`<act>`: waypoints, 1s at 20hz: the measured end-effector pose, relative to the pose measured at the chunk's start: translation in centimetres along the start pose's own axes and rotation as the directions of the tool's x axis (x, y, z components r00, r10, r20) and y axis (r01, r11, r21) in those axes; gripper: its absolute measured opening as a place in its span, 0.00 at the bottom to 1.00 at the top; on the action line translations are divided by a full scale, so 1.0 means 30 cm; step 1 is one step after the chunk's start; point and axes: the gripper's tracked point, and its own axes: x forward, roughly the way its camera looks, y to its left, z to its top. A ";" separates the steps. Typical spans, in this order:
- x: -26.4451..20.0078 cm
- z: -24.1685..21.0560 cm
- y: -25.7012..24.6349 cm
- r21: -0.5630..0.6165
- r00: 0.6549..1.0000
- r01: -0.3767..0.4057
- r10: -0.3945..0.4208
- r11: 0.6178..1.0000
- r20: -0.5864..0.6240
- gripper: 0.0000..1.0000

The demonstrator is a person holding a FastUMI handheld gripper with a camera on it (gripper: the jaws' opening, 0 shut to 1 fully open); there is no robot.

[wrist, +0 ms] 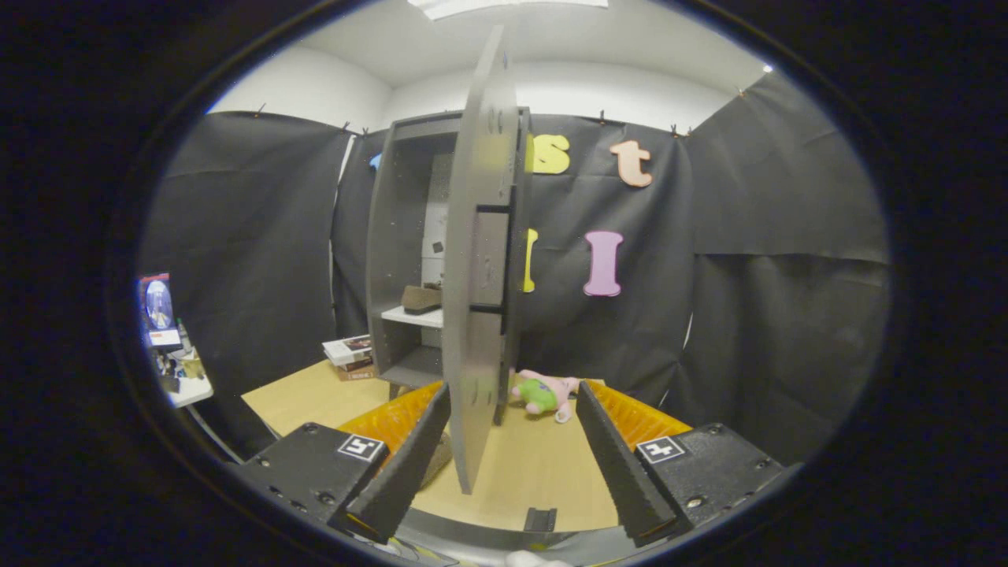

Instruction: Open the shoe cabinet door, grab the shoes and put them into the shoe cabinet, then close the shoe cabinet door.

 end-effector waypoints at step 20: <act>0.735 -0.946 0.724 0.081 0.922 -0.002 0.033 0.997 -0.386 1.00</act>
